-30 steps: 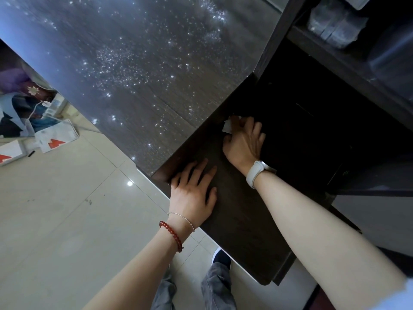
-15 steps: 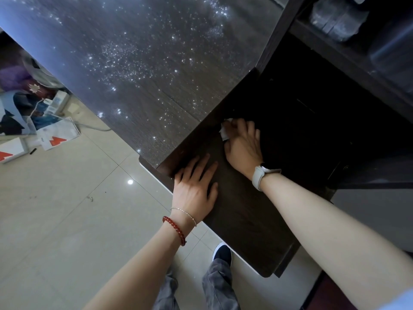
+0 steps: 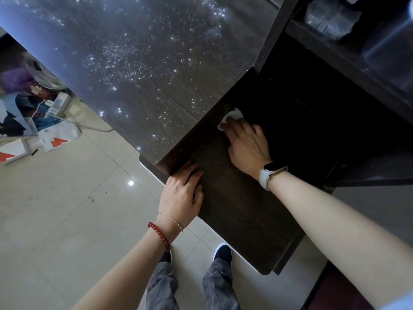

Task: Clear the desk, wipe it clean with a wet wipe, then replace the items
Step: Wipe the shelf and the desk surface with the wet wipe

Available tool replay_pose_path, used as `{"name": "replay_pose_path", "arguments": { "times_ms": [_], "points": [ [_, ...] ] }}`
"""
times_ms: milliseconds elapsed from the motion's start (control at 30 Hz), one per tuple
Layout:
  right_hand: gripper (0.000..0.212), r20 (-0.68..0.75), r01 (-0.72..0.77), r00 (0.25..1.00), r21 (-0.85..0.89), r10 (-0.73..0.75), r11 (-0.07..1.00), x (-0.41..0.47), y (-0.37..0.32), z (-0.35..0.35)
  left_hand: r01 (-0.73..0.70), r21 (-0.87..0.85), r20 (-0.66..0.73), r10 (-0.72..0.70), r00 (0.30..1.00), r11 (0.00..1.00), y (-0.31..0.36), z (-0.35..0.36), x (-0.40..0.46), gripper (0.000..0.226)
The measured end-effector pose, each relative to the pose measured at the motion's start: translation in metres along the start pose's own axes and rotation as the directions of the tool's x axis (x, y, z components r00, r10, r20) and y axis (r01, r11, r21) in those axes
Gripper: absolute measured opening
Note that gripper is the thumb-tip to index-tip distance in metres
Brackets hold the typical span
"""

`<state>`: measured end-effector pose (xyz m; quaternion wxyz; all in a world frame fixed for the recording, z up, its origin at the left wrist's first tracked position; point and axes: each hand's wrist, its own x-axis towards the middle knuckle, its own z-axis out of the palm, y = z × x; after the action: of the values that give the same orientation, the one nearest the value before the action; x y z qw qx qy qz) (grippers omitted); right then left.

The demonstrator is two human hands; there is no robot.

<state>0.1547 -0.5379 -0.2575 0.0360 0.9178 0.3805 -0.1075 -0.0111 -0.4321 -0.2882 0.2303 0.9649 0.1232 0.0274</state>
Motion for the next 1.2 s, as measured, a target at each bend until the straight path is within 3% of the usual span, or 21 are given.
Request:
{"name": "replay_pose_path", "arguments": {
  "times_ms": [167, 400, 467, 633, 700, 833, 967, 1200],
  "points": [
    [0.063, 0.058, -0.068, 0.996, -0.009, 0.068, 0.998, 0.000, -0.007, -0.002, 0.013, 0.031, -0.011, -0.013, 1.000, 0.999, 0.005, 0.000, 0.000, 0.039],
    [0.058, 0.043, -0.163, 0.987, 0.174, 0.157, 0.971, 0.006, -0.011, -0.002, 0.007, 0.033, -0.011, -0.006, 1.000, 0.999, 0.008, 0.001, 0.001, 0.040],
    [0.057, 0.039, -0.101, 0.995, 0.197, 0.095, 0.975, -0.003, -0.018, 0.002, 0.000, 0.015, -0.018, 0.000, 1.000, 1.000, 0.006, 0.002, 0.000, 0.039],
    [0.054, 0.061, 0.229, 0.968, 0.170, -0.243, 0.958, -0.027, -0.031, 0.010, -0.008, 0.006, -0.033, 0.009, 0.999, 1.000, 0.000, -0.005, -0.004, 0.039],
    [0.054, 0.062, 0.251, 0.963, 0.136, -0.261, 0.958, -0.025, -0.027, 0.007, 0.006, 0.020, -0.033, -0.005, 0.999, 1.000, 0.001, -0.009, -0.006, 0.041],
    [0.057, 0.039, 0.002, 0.999, 0.114, -0.007, 0.993, -0.028, -0.004, 0.005, -0.011, 0.030, -0.008, 0.011, 1.000, 1.000, 0.007, -0.009, -0.001, 0.042],
    [0.056, 0.006, -0.248, 0.969, 0.089, 0.249, 0.965, -0.024, 0.037, 0.002, -0.069, 0.065, 0.045, 0.066, 0.997, 0.995, 0.027, -0.002, 0.028, 0.046],
    [0.066, 0.035, -0.340, 0.940, 0.144, 0.338, 0.929, 0.031, 0.074, -0.004, -0.184, 0.104, 0.114, 0.172, 0.979, 0.977, 0.045, 0.021, 0.084, 0.059]
  ]
}}
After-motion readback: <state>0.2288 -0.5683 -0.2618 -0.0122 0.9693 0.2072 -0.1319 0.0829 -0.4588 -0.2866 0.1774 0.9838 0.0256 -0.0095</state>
